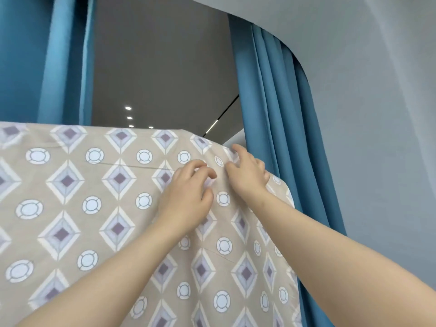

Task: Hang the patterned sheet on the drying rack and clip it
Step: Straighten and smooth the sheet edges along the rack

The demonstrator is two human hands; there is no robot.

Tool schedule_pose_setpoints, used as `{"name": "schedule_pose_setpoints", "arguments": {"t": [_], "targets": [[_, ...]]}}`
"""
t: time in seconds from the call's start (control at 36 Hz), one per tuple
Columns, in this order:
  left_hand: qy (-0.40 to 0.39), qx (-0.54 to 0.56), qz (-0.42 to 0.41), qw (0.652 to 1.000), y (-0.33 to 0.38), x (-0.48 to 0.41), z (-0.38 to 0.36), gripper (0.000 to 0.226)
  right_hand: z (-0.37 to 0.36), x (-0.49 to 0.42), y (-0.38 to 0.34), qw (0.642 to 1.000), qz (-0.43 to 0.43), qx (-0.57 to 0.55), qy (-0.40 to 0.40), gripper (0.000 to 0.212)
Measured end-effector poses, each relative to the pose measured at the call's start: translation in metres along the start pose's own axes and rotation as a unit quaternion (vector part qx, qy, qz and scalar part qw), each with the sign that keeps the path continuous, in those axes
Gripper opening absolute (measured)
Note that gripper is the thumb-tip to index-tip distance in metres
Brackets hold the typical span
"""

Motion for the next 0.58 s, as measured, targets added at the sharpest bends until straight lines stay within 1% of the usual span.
{"name": "schedule_pose_setpoints", "arguments": {"t": [0.08, 0.14, 0.25, 0.31, 0.44, 0.5, 0.58], "targets": [[0.015, -0.039, -0.017, 0.999, -0.002, -0.023, 0.017, 0.026, -0.002, -0.015, -0.001, 1.000, -0.014, 0.018, 0.001, 0.055], [0.027, -0.050, -0.019, 0.998, -0.005, -0.034, 0.028, 0.026, 0.003, -0.024, 0.001, 0.999, -0.019, 0.041, 0.008, 0.053], [0.067, -0.104, -0.036, 0.992, -0.015, -0.053, 0.041, 0.034, 0.005, -0.036, 0.000, 0.996, -0.021, 0.078, -0.039, 0.035], [0.073, -0.148, -0.035, 0.986, -0.021, -0.064, 0.042, 0.040, 0.003, -0.037, -0.001, 0.995, -0.011, 0.090, -0.038, 0.031], [0.019, -0.257, 0.036, 0.965, -0.041, -0.084, 0.036, 0.042, -0.009, -0.031, 0.003, 0.995, 0.016, 0.094, -0.037, 0.027], [0.011, -0.276, 0.049, 0.960, -0.040, -0.089, 0.035, 0.039, -0.011, -0.030, 0.006, 0.995, 0.024, 0.094, -0.030, 0.024], [0.004, -0.275, 0.055, 0.960, -0.036, -0.097, 0.033, 0.039, -0.011, -0.033, 0.009, 0.992, 0.040, 0.117, -0.008, 0.029]]}}
Point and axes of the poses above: each hand's wrist, its own x-axis away from the middle knuckle, its own z-axis out of the back of the hand, y = z × x, the point moved 3 cm from there along -x, towards the middle knuckle, and after that the axes turned 2 degrees about z, right-handed, at the moved point
